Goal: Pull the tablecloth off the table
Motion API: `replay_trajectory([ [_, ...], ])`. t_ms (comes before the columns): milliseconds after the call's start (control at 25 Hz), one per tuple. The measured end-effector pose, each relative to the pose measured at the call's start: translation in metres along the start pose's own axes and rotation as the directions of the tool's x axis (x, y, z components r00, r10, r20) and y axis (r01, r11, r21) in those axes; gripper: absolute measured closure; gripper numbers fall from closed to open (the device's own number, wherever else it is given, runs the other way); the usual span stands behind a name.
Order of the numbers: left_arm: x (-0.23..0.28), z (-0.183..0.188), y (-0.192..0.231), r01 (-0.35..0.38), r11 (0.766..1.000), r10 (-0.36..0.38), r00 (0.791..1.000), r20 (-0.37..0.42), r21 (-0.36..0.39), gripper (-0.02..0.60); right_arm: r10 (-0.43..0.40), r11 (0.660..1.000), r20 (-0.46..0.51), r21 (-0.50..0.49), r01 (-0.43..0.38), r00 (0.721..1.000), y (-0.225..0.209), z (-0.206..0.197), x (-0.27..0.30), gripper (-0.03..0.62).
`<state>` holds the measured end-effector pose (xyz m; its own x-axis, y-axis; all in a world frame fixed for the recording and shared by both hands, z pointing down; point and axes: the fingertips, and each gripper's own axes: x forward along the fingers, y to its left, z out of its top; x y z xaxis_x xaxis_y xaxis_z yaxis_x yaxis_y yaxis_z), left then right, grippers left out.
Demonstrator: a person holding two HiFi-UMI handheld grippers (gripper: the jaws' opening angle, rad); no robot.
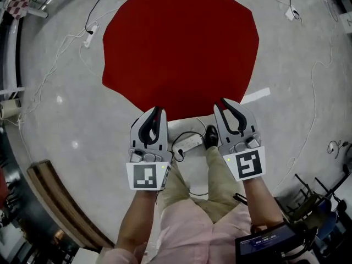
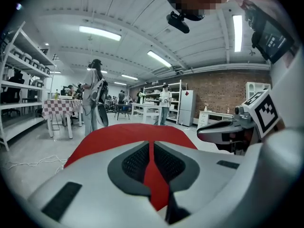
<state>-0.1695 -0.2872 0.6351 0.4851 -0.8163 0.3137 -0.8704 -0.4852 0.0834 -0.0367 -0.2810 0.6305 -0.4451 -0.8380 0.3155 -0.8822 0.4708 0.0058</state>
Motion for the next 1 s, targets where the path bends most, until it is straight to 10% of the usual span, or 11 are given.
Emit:
replay_trajectory([
  [280,0.012,-0.036,-0.005,0.008,0.999,-0.009,0.999,-0.033,-0.032,0.555,0.117,0.993,-0.046,-0.009,-0.118,0.992,0.017,-0.044,0.009,0.395],
  [440,0.015,-0.05,-0.003,-0.009,0.999,0.008,0.999,-0.033,-0.052,0.555,0.201,0.956,-0.245,-0.16,-0.244,0.948,0.03,-0.094,0.002,0.346],
  [1000,0.011,-0.075,0.001,-0.003,0.995,0.0,0.999,-0.033,-0.096,0.555,0.178,0.907,-0.309,-0.316,-0.277,0.934,0.036,-0.122,0.016,0.403],
])
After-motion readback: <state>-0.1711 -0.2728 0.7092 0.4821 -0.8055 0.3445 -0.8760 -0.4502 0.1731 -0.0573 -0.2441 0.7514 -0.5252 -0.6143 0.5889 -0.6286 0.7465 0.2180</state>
